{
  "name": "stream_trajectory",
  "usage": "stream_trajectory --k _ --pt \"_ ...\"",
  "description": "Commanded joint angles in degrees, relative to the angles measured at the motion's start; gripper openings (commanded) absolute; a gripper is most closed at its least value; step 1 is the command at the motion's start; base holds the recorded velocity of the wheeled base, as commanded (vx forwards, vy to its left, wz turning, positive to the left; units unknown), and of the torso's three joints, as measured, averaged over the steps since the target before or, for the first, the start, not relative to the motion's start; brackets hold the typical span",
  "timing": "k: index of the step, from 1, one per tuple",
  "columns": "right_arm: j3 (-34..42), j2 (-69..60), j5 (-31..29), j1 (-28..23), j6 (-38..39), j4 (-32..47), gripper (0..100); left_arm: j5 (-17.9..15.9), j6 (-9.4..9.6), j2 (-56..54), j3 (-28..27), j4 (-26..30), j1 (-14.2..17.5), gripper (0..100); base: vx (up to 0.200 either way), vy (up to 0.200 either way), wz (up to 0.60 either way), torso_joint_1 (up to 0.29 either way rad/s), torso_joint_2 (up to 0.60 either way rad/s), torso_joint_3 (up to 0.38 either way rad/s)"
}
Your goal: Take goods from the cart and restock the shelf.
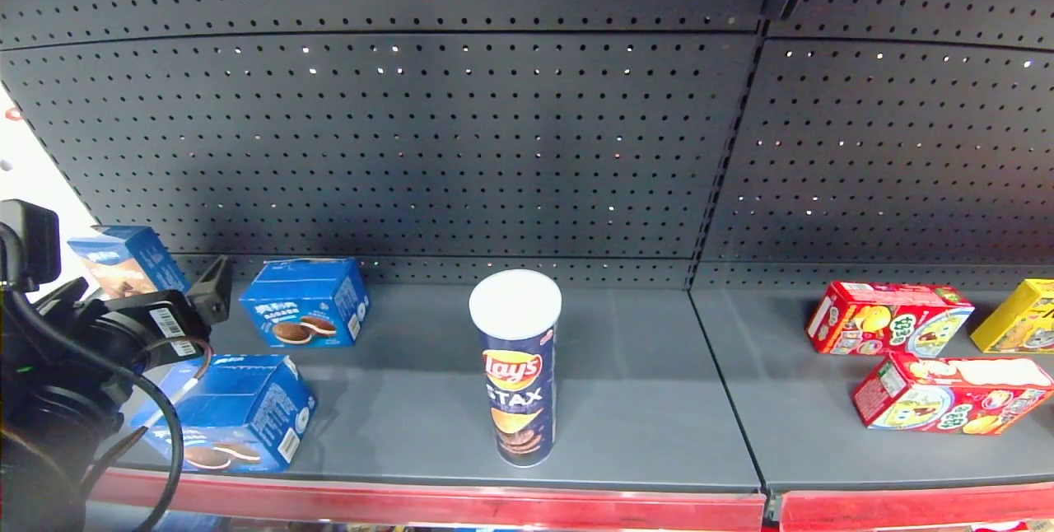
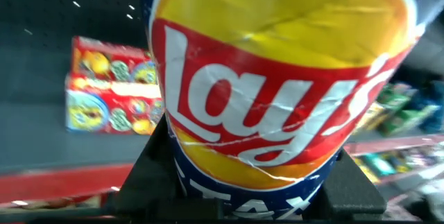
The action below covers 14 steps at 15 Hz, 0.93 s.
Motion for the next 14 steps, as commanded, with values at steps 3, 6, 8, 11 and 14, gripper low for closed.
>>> stream_trajectory --k 3,6,8,11,14 --pt "-6.72 17.22 0.59 5.45 5.35 -6.59 0 0.02 -0.11 -1.97 2.55 0.09 -0.27 100 0.0 0.0 0.0 0.0 0.0 0.0" --pt "-9.45 24.51 0.68 10.11 7.81 -10.99 0 0.02 0.24 -1.79 2.72 0.09 -0.89 100 0.0 0.0 0.0 0.0 0.0 0.0" --pt "-9.36 28.21 0.68 16.44 11.68 -11.08 0 0.02 1.03 -0.65 2.64 0.0 -0.89 100 0.0 0.0 0.0 0.0 0.0 0.0" --pt "-9.88 36.64 0.68 27.16 17.22 -13.18 0 0.02 1.03 2.51 0.53 -0.18 -0.71 100 0.0 0.0 0.0 0.0 0.0 0.0" --pt "-9.8 47.81 1.03 32.61 21.35 -25.93 0 0.11 0.95 5.59 -5.01 -0.09 0.43 100 0.0 0.0 0.0 0.0 0.0 0.0"
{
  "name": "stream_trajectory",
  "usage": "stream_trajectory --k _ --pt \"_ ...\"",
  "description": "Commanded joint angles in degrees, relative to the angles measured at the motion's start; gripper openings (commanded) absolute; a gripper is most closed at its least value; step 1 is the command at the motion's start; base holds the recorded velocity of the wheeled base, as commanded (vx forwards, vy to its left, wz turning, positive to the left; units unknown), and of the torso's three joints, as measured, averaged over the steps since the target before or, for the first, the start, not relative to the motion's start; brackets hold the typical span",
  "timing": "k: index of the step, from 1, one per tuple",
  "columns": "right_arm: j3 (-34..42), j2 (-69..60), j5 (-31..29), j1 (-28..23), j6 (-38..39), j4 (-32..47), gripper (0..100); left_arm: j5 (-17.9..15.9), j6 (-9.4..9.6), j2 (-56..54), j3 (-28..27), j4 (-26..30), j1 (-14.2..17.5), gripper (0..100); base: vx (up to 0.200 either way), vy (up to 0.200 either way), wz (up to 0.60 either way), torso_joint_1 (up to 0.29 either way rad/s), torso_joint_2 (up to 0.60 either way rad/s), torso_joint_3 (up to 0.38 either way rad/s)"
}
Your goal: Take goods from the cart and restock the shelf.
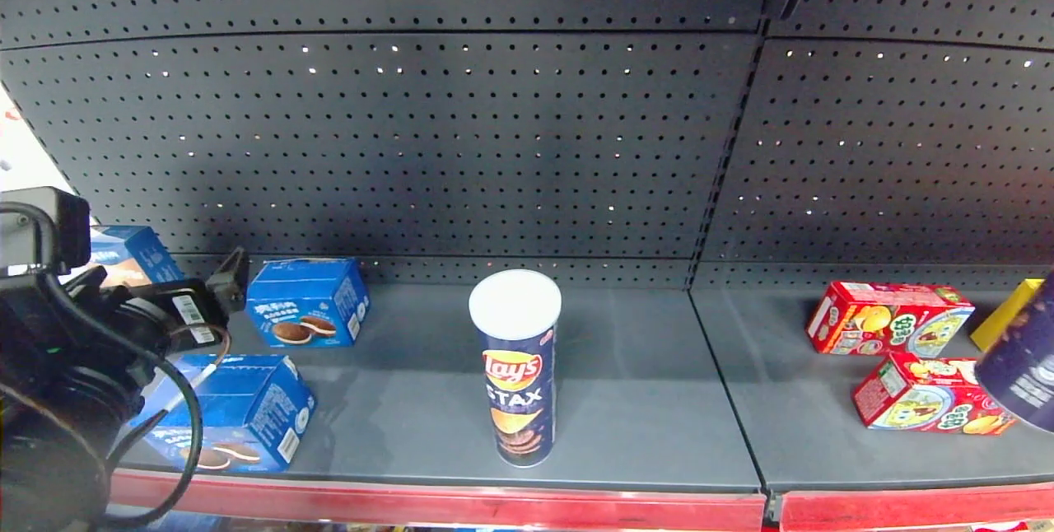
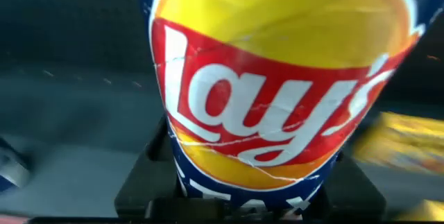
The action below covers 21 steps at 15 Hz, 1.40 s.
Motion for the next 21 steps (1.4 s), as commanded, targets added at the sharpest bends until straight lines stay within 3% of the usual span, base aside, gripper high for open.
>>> stream_trajectory --k 1,2,6,9,16,21 --pt "-0.21 16.17 1.07 5.65 2.69 -11.24 0 0.05 0.02 3.8 -3.25 0.01 1.77 100 0.0 0.0 0.0 0.0 0.0 0.0" --pt "-0.47 19.86 1.5 5.48 2.78 -12.82 0 0.05 0.02 4.5 -4.21 -0.08 2.3 100 0.0 0.0 0.0 0.0 0.0 0.0" --pt "-8.29 34.8 15.48 0.56 7.88 -17.13 0 0.14 0.02 4.42 -4.92 -0.08 4.58 100 0.0 0.0 0.0 0.0 0.0 0.0" --pt "-15.23 43.15 15.83 -1.29 7.79 -25.74 0 0.23 0.11 3.62 -4.56 -0.08 5.11 100 0.0 0.0 0.0 0.0 0.0 0.0" --pt "-18.66 44.56 17.32 2.4 6.65 -19.59 0 0.23 0.2 0.2 -3.6 -0.08 6.08 100 0.0 0.0 0.0 0.0 0.0 0.0" --pt "-17.87 46.67 16.62 8.99 1.28 -19.76 0 0.23 0.2 -0.42 -3.6 -0.08 6.08 100 0.0 0.0 0.0 0.0 0.0 0.0"
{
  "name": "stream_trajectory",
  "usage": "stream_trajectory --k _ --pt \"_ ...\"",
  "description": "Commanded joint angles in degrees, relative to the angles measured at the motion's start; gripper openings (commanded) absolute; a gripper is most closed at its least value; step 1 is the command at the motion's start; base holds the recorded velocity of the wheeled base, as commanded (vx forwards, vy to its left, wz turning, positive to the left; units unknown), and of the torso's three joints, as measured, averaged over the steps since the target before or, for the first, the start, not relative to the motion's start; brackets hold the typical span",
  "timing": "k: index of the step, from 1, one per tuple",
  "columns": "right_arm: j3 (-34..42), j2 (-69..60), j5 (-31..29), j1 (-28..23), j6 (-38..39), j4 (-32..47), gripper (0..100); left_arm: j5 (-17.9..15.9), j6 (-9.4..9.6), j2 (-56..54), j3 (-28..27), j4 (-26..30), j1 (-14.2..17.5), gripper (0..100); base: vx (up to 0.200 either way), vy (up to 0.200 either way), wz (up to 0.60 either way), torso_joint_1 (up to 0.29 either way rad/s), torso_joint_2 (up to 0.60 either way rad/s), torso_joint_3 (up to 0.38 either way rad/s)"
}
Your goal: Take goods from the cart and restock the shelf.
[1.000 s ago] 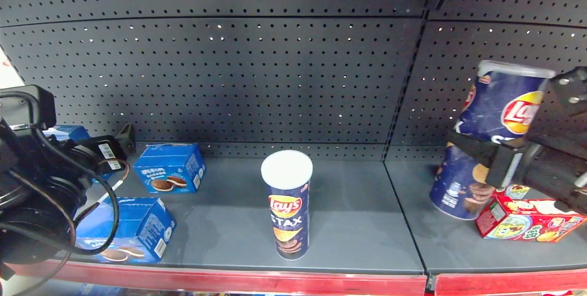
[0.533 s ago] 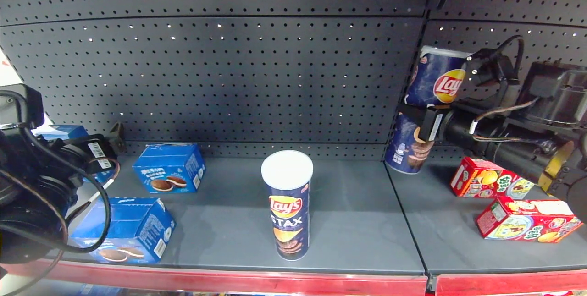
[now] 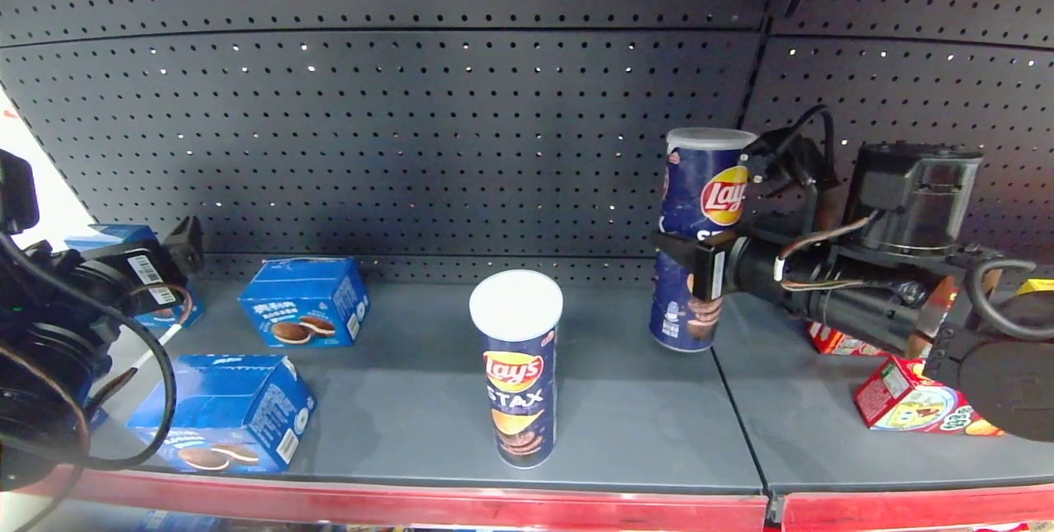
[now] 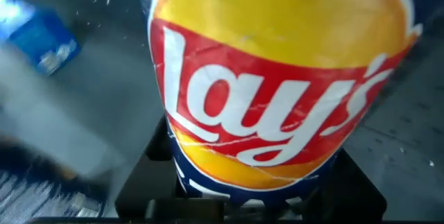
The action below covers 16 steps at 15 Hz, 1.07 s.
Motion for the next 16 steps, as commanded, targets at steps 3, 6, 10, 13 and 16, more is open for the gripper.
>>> stream_trajectory --k 3,6,10,13,16 --pt "-0.8 7.38 -2.33 3.57 -5.5 -7.23 0 0.01 -0.01 -1.19 0.25 -0.04 -0.01 100 0.0 0.0 0.0 0.0 0.0 0.0" --pt "-3.78 14.33 -6.9 6.11 -5.5 -14.88 0 0.01 -0.01 -1.54 0.78 -0.04 -0.01 100 0.0 0.0 0.0 0.0 0.0 0.0" --pt "-7.92 20.22 -8.3 9.19 -5.15 -18.22 0 0.01 -0.01 -1.63 0.78 -0.04 0.08 100 0.0 0.0 0.0 0.0 0.0 0.0" --pt "-11.96 23.73 -10.24 10.95 -5.06 -18.22 0 0.01 0.08 -1.63 0.87 -0.04 1.23 100 0.0 0.0 0.0 0.0 0.0 0.0" --pt "-15.3 26.46 -11.38 11.48 -5.15 -18.22 0 -0.08 -0.01 -1.54 0.87 -0.04 1.4 100 0.0 0.0 0.0 0.0 0.0 0.0"
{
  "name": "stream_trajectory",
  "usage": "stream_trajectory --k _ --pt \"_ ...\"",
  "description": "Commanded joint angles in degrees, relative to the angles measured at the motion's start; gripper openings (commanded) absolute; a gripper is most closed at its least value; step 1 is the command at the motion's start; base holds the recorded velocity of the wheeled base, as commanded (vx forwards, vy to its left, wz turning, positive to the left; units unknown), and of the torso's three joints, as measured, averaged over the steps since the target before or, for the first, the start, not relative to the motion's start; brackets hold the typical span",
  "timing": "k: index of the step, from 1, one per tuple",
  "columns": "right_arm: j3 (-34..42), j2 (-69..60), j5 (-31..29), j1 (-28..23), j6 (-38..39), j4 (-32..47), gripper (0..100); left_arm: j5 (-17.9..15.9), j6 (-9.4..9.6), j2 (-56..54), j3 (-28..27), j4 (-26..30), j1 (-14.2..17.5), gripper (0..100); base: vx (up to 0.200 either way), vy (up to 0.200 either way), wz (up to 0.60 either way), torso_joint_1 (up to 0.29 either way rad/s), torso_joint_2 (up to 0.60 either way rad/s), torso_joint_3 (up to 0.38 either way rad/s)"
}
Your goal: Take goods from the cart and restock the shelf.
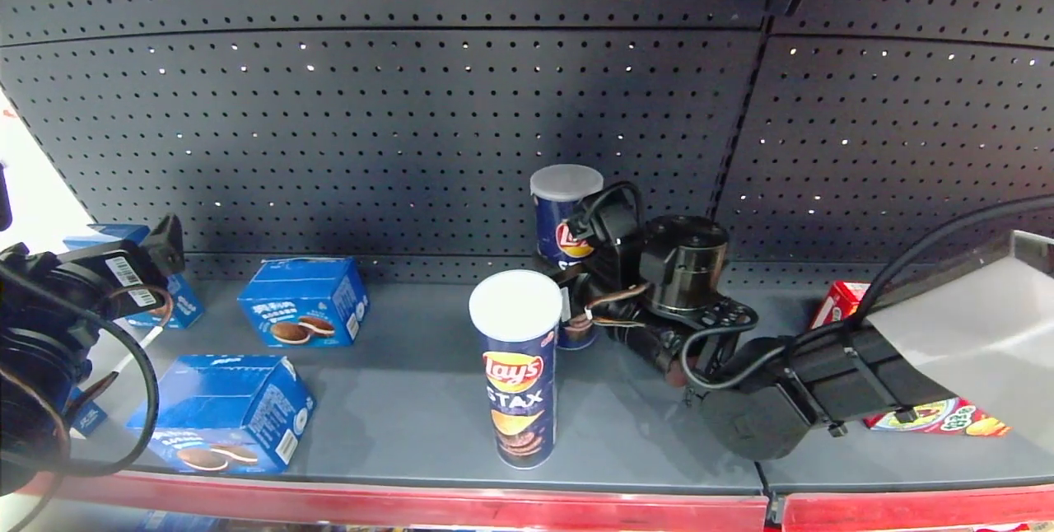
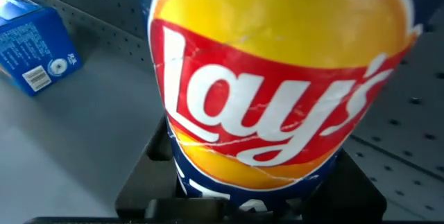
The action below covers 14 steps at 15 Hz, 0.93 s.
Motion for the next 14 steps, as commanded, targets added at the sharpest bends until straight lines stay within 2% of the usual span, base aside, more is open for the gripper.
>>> stream_trajectory --k 1,6,14 --pt "-1.44 2.33 -0.19 0.25 -0.06 -0.07 0 0.0 -0.01 0.09 0.01 -0.04 0.1 100 0.0 0.0 0.0 0.0 0.0 0.0" --pt "-3.03 6.37 -1.24 -0.28 -0.14 -3.67 0 0.0 0.08 0.09 0.01 -0.04 0.1 100 0.0 0.0 0.0 0.0 0.0 0.0" --pt "-3.11 6.37 -1.59 -3.0 -0.14 -3.94 0 0.0 0.08 -0.08 0.1 -0.04 0.1 100 0.0 0.0 0.0 0.0 0.0 0.0"
